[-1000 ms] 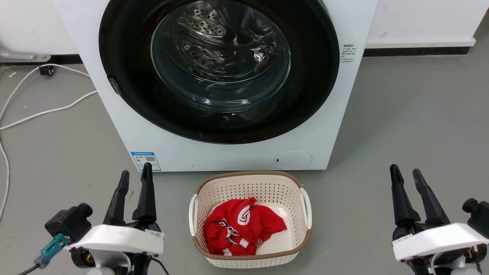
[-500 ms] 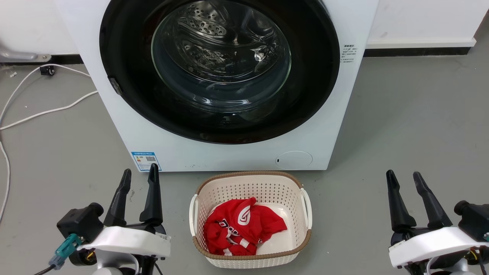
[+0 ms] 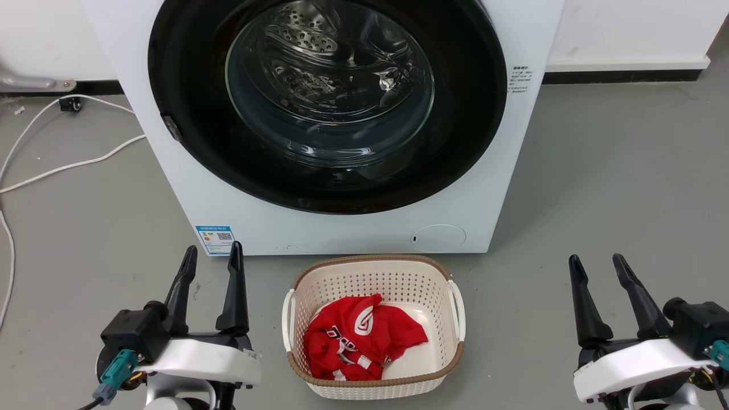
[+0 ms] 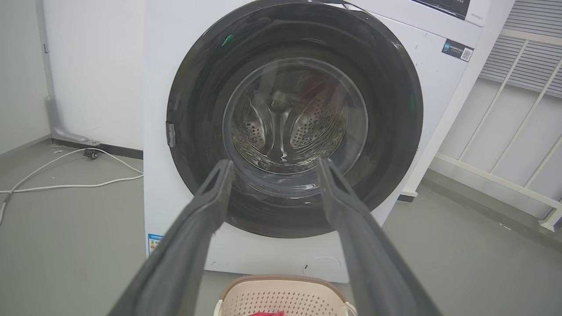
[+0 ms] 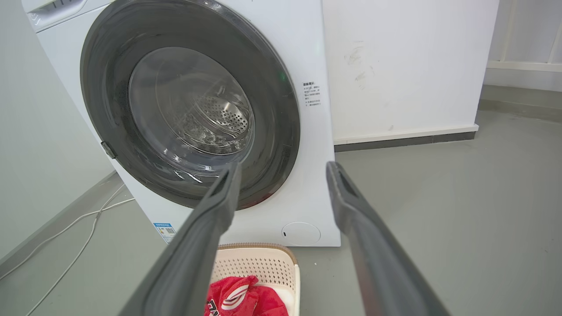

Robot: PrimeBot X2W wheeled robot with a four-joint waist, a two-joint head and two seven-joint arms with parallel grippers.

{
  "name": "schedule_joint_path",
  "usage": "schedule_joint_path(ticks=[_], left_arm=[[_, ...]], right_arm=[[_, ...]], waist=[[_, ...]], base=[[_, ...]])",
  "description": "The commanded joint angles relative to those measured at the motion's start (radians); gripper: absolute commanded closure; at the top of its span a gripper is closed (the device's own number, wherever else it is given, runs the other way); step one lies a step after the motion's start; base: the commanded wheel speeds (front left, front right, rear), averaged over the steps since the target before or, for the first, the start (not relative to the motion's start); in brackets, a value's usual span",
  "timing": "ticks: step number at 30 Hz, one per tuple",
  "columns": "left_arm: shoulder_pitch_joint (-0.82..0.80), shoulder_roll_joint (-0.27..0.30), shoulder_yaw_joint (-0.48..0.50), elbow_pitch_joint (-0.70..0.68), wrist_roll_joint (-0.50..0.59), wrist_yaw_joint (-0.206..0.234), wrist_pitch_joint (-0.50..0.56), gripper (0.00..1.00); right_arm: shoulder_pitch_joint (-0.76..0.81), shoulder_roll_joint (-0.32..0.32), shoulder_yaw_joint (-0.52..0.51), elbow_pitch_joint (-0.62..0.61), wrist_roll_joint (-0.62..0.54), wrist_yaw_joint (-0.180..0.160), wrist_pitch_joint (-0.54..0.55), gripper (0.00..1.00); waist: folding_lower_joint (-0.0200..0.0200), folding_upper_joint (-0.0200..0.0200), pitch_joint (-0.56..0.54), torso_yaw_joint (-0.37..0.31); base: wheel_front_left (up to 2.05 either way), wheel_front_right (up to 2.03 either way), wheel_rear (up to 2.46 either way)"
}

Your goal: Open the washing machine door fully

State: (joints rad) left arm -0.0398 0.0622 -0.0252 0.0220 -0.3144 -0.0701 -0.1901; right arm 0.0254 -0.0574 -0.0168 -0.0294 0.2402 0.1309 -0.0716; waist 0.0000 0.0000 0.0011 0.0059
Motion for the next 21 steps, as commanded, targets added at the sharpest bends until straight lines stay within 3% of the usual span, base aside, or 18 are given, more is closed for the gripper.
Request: schedule_joint_path(ticks=[1, 21], left_arm=[[0.006, 0.007, -0.002, -0.011, 0.016, 0.003, -0.010, 0.00], [0.015, 0.006, -0.015, -0.028, 0.181, 0.019, -0.049, 0.00]], right_arm=[[0.003, 0.003, 0.002, -0.012, -0.021, 0.000, -0.006, 0.00], [0.015, 0.007, 0.000, -0.021, -0.141, 0.000, -0.014, 0.00]], waist=[[0.0000, 0.0000, 0.000, 0.000], [0.0000, 0.0000, 0.004, -0.003]], base=[[0.00, 0.00, 0.00], [0.00, 0.00, 0.00]])
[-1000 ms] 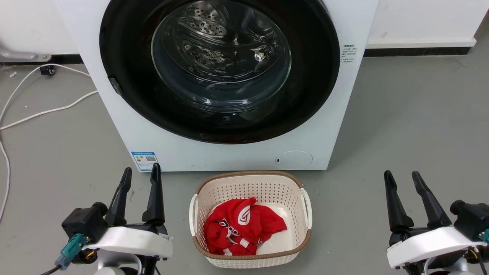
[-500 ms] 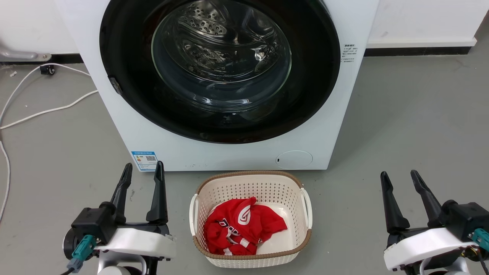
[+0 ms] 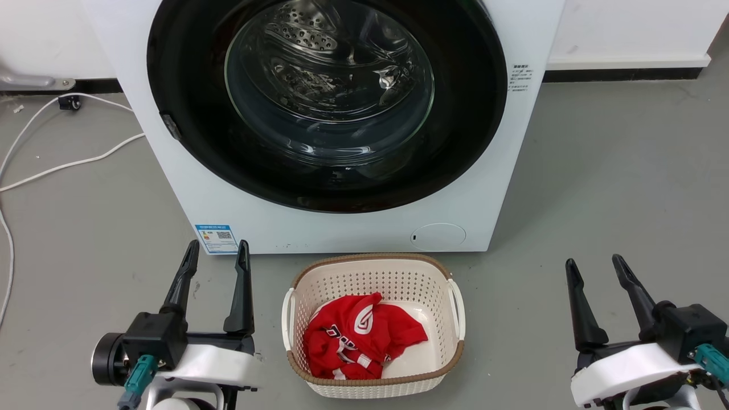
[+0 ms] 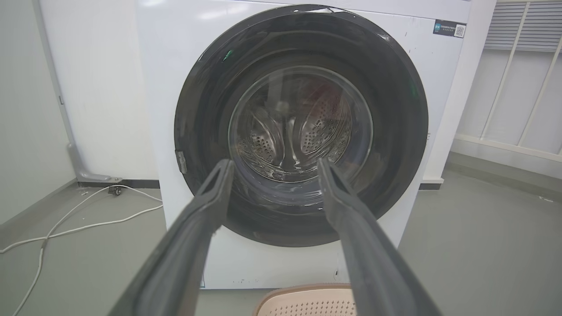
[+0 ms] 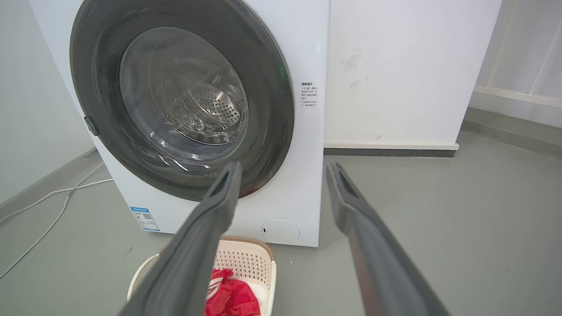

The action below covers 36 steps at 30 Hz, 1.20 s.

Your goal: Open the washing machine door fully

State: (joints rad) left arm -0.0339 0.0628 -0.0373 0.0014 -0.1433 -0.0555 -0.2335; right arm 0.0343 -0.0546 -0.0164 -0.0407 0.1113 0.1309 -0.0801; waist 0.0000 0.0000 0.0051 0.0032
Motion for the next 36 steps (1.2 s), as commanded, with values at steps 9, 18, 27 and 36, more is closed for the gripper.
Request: schedule_joint_path(ticks=[9, 18, 27, 36], left_arm=[[0.012, 0.004, -0.004, -0.013, 0.071, 0.005, -0.021, 0.00], [0.017, 0.000, 0.000, -0.009, 0.109, 0.007, -0.034, 0.00], [0.015, -0.004, 0.001, 0.002, 0.109, 0.003, -0.032, 0.00], [0.013, -0.006, 0.000, 0.002, 0.110, 0.000, -0.032, 0.00]], right_arm=[[0.008, 0.005, 0.003, -0.002, -0.036, 0.000, -0.013, 0.00], [0.008, 0.006, 0.005, 0.010, -0.052, 0.000, -0.019, 0.00], [0.002, 0.006, 0.002, 0.026, -0.023, 0.000, -0.025, 0.00], [-0.003, 0.006, 0.005, 0.044, 0.052, 0.000, -0.042, 1.00]], waist=[[0.0000, 0.0000, 0.000, -0.006], [0.0000, 0.0000, 0.000, -0.009], [0.0000, 0.0000, 0.003, -0.009], [0.0000, 0.0000, 0.006, -0.008]], base=[[0.00, 0.00, 0.00], [0.00, 0.00, 0.00], [0.00, 0.00, 0.00], [0.00, 0.00, 0.00]])
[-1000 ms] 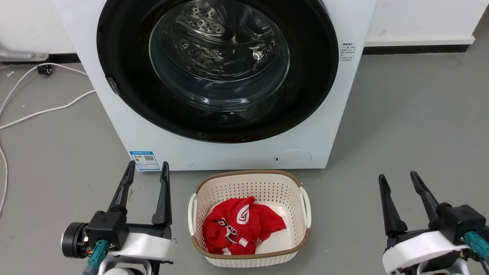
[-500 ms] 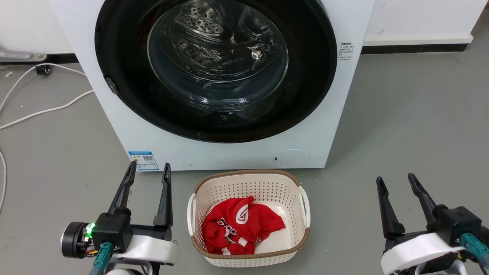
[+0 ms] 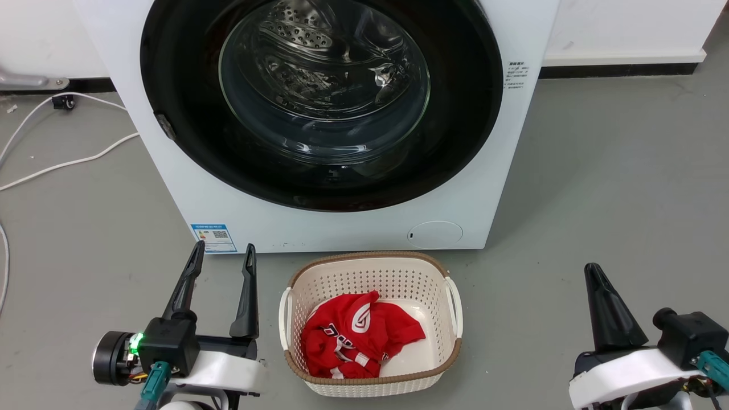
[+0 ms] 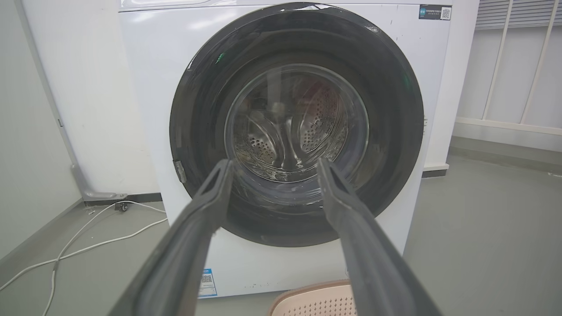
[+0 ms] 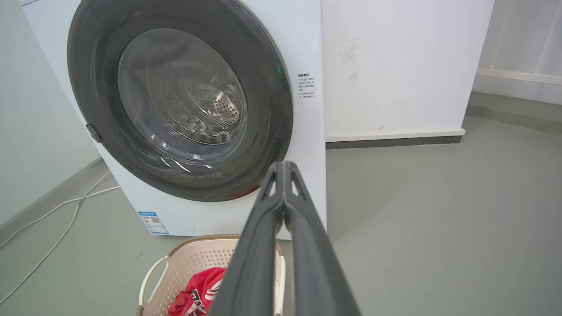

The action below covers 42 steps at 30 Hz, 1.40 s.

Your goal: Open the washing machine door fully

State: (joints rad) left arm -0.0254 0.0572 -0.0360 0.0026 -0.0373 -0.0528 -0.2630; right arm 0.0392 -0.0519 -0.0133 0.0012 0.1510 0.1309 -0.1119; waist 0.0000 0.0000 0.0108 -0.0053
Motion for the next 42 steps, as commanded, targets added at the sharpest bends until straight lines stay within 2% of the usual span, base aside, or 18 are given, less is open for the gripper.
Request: schedule_joint_path(ticks=[1, 4, 12, 13, 18, 19, 21, 23, 24, 26, 31, 35, 42], left_arm=[[0.003, -0.001, -0.001, 0.000, 0.005, -0.003, -0.002, 0.00], [0.003, -0.001, 0.000, 0.000, 0.004, -0.004, -0.002, 0.00], [0.002, -0.003, 0.003, -0.002, -0.011, -0.008, -0.002, 0.00], [0.002, -0.003, 0.003, -0.002, -0.011, -0.008, -0.002, 0.00], [-0.006, -0.003, 0.007, -0.007, -0.014, -0.010, -0.002, 0.00], [-0.010, -0.004, 0.011, -0.011, -0.016, -0.010, -0.002, 0.00], [-0.016, -0.004, 0.017, -0.016, -0.017, -0.009, -0.002, 0.00], [-0.023, -0.004, 0.022, -0.021, -0.017, -0.009, -0.002, 0.00], [-0.023, -0.004, 0.022, -0.021, -0.017, -0.009, -0.002, 0.00], [-0.032, -0.004, 0.030, -0.026, -0.017, -0.011, -0.002, 0.00], [-0.054, -0.004, 0.036, -0.036, -0.014, -0.017, -0.002, 0.00], [-0.081, -0.001, 0.043, -0.043, -0.011, -0.025, -0.002, 0.00], [-0.135, 0.007, 0.048, -0.061, -0.002, -0.039, -0.002, 0.00]], right_arm=[[-0.009, 0.003, 0.001, 0.005, 0.037, 0.000, -0.015, 1.00], [-0.012, 0.003, 0.003, 0.021, 0.166, 0.000, -0.040, 1.00], [-0.033, 0.003, 0.035, 0.086, 0.896, 0.000, -0.117, 1.00], [-0.033, 0.003, 0.035, 0.086, 0.896, 0.000, -0.117, 1.00], [-0.061, 0.002, 0.030, 0.056, 1.286, 0.000, -0.132, 1.00], [-0.084, 0.002, 0.008, 0.036, 1.411, 0.000, -0.135, 1.00], [-0.119, 0.002, -0.024, 0.017, 1.524, 0.000, -0.130, 1.00], [-0.163, -0.008, -0.054, 0.027, 1.603, 0.000, -0.110, 1.00], [-0.163, -0.008, -0.054, 0.027, 1.603, 0.000, -0.110, 1.00], [-0.256, -0.048, -0.088, 0.080, 1.693, 0.000, -0.096, 1.00], [-0.418, -0.139, -0.067, 0.205, 1.770, 0.000, -0.073, 1.00], [-0.610, -0.237, 0.020, 0.371, 1.839, 0.000, -0.032, 1.00], [-0.971, -0.369, 0.274, 0.658, 1.922, 0.000, 0.100, 1.00]], waist=[[0.0000, 0.0000, 0.000, 0.000], [0.0000, 0.0000, 0.000, 0.000], [0.0000, 0.0000, -0.005, 0.006], [0.0000, 0.0000, -0.005, 0.006], [0.0000, 0.0000, 0.001, 0.007], [0.0000, 0.0000, 0.010, 0.006], [0.0000, 0.0000, 0.019, 0.003], [0.0000, 0.0000, 0.031, -0.001], [0.0000, 0.0000, 0.031, -0.001], [0.0000, 0.0000, 0.048, -0.004], [0.0000, 0.0000, 0.078, -0.004], [0.0000, 0.0000, 0.113, -0.001], [0.0000, 0.0000, 0.186, 0.011]], base=[[0.00, 0.00, 0.00], [0.00, 0.00, 0.00], [0.00, 0.00, 0.00], [0.00, 0.00, 0.00], [0.00, 0.00, 0.00], [0.00, 0.00, 0.00], [0.00, 0.00, 0.00], [0.00, 0.00, 0.00], [0.00, 0.00, 0.00], [0.00, 0.00, 0.00], [0.00, 0.00, 0.00], [0.00, 0.00, 0.00], [0.00, 0.00, 0.00]])
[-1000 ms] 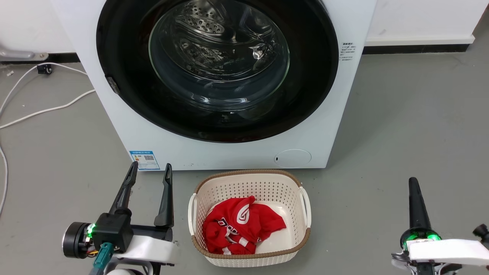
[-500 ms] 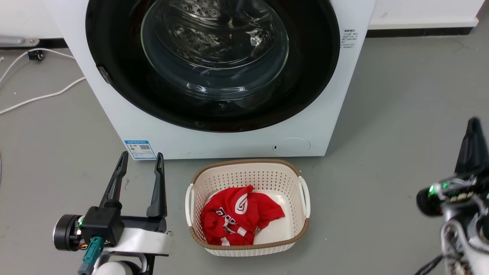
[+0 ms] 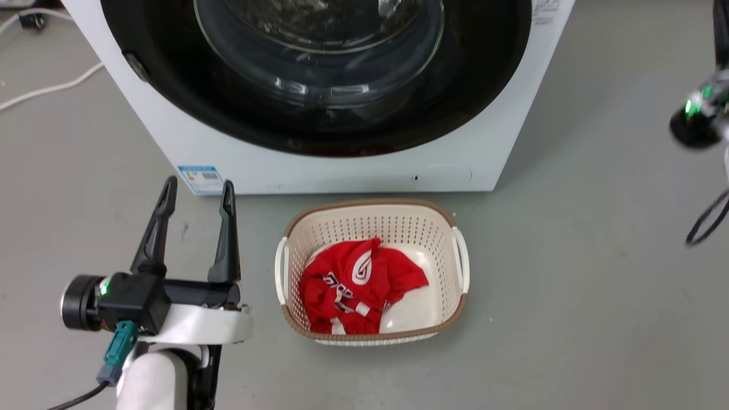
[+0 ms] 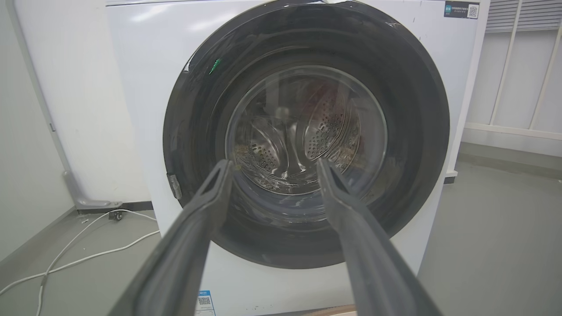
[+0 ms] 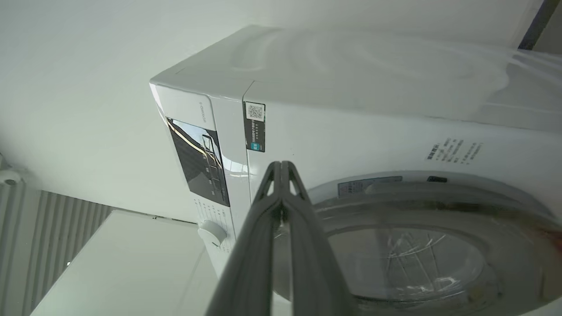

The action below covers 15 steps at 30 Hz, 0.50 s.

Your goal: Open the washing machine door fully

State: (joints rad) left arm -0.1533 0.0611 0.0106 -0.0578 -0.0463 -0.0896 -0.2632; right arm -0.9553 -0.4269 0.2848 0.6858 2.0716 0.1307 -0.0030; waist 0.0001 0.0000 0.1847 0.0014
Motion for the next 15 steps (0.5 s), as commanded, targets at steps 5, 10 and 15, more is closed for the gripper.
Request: schedule_joint_path(ticks=[5, 10, 15], left_arm=[[-0.048, 0.009, -0.002, -0.017, 0.008, -0.011, -0.002, 0.00], [-0.089, 0.013, -0.006, -0.033, 0.013, -0.017, -0.002, 0.00], [-0.125, 0.013, -0.004, -0.040, 0.007, -0.022, -0.002, 0.00]], right_arm=[[-0.232, -0.017, 0.187, 0.174, -0.008, 0.000, 0.111, 1.00], [-0.443, 0.021, 0.358, 0.343, -0.035, 0.000, 0.244, 1.00], [-0.590, 0.085, 0.469, 0.472, -0.072, 0.000, 0.335, 1.00]], waist=[[-0.0001, 0.0000, 0.075, 0.016], [-0.0001, 0.0000, 0.141, 0.020], [-0.0001, 0.0000, 0.199, 0.025]], base=[[0.00, 0.00, 0.00], [0.00, 0.00, 0.00], [0.00, 0.00, 0.00]])
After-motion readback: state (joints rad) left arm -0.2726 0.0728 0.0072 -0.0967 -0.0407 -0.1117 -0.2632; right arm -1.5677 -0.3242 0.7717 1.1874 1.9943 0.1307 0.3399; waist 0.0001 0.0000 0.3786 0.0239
